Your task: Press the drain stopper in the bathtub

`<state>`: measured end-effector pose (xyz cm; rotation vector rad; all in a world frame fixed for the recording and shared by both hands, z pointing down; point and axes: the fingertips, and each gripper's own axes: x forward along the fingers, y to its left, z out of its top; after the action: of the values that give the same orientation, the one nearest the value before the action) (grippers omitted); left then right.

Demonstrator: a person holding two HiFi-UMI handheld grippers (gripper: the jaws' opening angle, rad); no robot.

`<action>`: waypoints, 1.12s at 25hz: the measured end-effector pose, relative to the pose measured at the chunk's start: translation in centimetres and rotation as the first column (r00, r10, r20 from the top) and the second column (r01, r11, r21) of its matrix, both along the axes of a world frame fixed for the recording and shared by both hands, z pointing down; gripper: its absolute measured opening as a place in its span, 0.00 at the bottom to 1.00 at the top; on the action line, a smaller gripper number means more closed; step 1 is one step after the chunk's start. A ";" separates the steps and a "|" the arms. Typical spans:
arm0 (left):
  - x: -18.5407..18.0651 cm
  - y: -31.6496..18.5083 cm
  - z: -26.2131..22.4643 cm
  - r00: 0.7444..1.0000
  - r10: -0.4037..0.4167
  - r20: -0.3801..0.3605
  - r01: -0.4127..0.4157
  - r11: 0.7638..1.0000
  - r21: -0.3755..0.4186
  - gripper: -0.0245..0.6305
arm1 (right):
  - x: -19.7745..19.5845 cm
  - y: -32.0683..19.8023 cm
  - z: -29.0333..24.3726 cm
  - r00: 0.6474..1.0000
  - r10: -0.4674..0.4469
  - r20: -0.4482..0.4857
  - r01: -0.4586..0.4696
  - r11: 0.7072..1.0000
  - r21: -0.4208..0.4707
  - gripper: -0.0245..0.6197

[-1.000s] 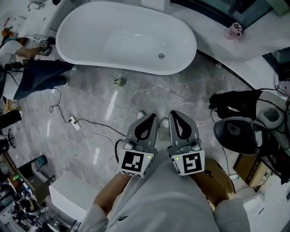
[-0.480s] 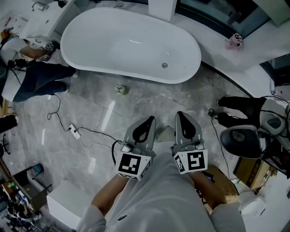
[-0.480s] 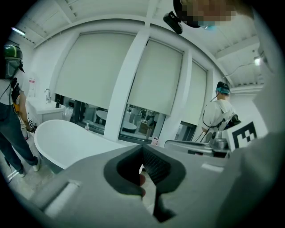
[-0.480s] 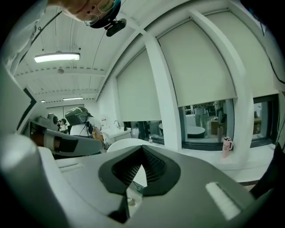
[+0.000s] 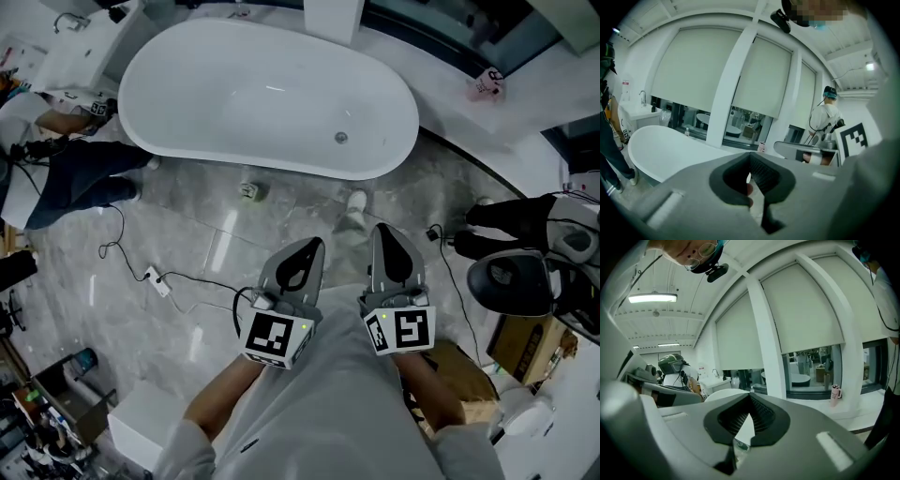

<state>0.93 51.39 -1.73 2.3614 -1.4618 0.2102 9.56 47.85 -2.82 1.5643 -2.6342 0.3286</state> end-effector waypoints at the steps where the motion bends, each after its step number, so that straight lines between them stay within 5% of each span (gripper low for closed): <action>1: 0.4 -1.1 0.1 1.000 0.001 -0.005 -0.001 1.000 -0.005 0.04 | 0.3 -1.2 0.3 1.000 -0.001 -0.004 0.001 1.000 -0.004 0.03; 9: 4.4 -12.8 1.4 1.000 -0.015 0.017 0.016 0.999 -0.042 0.04 | 3.7 -13.5 2.5 0.998 -0.055 -0.016 0.054 0.998 -0.044 0.03; 23: 4.0 -29.2 2.3 0.972 -0.228 0.062 0.235 0.965 -0.121 0.04 | 2.5 -33.6 5.5 0.955 -0.294 -0.031 0.287 0.948 -0.139 0.03; 26: 1.8 -32.2 8.2 0.973 -0.223 0.055 0.229 0.950 -0.211 0.04 | 0.2 -36.8 10.9 0.950 -0.311 -0.041 0.299 0.938 -0.177 0.03; 28: -1.3 -36.4 17.8 0.980 -0.192 0.056 0.200 0.935 -0.293 0.04 | -2.7 -40.9 20.3 0.953 -0.299 -0.045 0.280 0.931 -0.236 0.03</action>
<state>-0.32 14.97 16.10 1.9682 -1.5449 0.3821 6.84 6.95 17.52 1.0792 -2.6048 0.5130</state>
